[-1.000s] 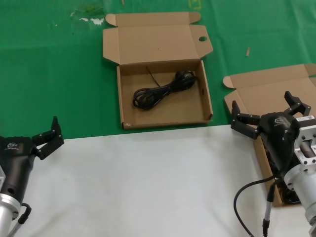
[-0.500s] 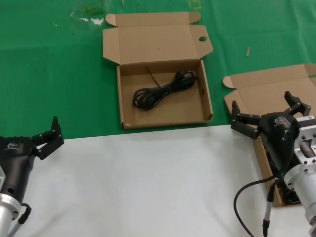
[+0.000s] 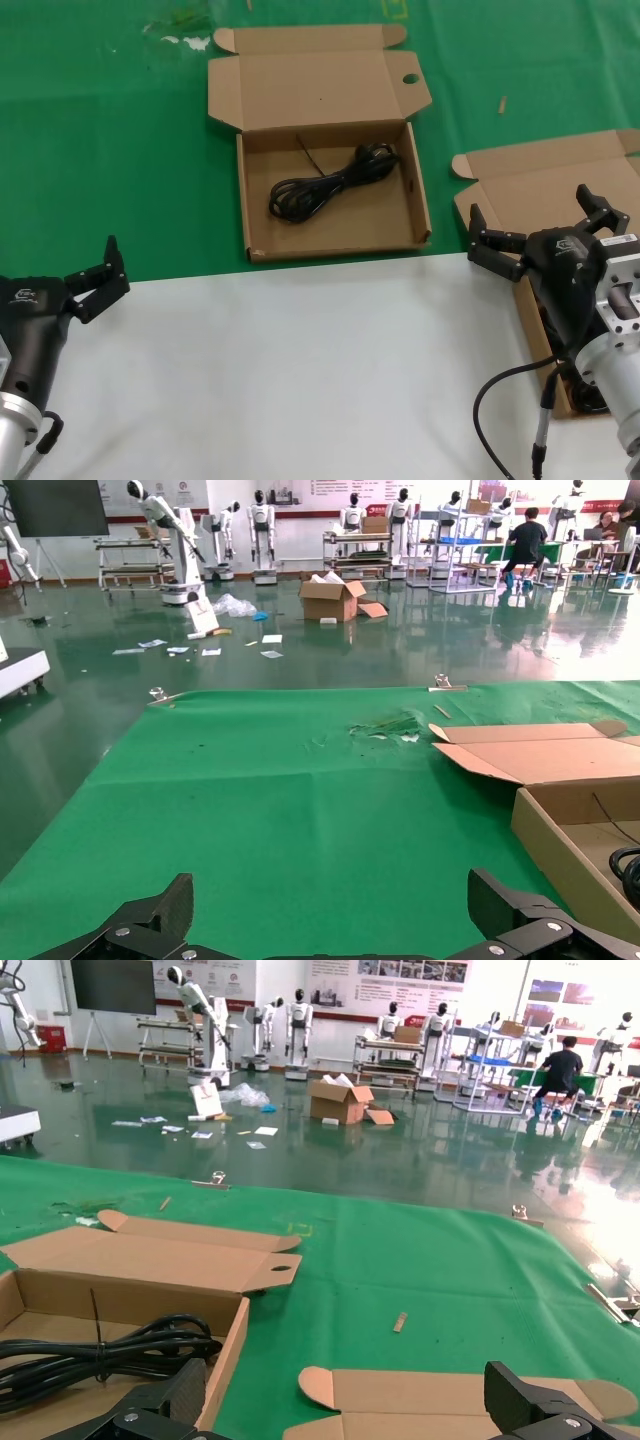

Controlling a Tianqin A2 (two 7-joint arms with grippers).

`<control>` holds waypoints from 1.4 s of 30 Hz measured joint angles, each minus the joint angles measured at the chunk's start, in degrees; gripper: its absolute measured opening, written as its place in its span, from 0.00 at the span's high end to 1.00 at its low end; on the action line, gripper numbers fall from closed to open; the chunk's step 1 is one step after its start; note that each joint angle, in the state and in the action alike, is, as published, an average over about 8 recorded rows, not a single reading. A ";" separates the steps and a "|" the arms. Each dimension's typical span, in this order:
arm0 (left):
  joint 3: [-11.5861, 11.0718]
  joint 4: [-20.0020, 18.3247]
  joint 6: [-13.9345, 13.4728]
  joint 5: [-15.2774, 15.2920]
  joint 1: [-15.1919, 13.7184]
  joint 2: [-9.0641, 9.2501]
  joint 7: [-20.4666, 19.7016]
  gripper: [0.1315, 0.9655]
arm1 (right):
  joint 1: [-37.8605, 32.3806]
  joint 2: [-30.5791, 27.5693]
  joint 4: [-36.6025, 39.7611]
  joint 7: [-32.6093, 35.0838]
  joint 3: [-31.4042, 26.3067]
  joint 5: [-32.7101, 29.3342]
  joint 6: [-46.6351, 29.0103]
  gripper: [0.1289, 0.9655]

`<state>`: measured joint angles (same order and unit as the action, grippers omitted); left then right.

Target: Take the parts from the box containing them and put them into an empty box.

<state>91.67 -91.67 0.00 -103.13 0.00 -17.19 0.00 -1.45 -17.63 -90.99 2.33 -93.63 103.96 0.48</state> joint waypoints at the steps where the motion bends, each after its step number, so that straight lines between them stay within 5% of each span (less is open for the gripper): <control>1: 0.00 0.00 0.00 0.00 0.00 0.00 0.00 0.00 | 0.00 0.00 0.00 0.00 0.00 0.00 0.00 0.00; 42: 0.00 0.00 0.00 0.00 0.00 0.00 0.00 0.00 | 0.00 0.00 0.00 0.00 0.00 0.00 0.00 0.00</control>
<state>91.67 -91.67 0.00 -103.13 0.00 -17.19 0.00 -1.45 -17.63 -90.99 2.33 -93.63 103.96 0.48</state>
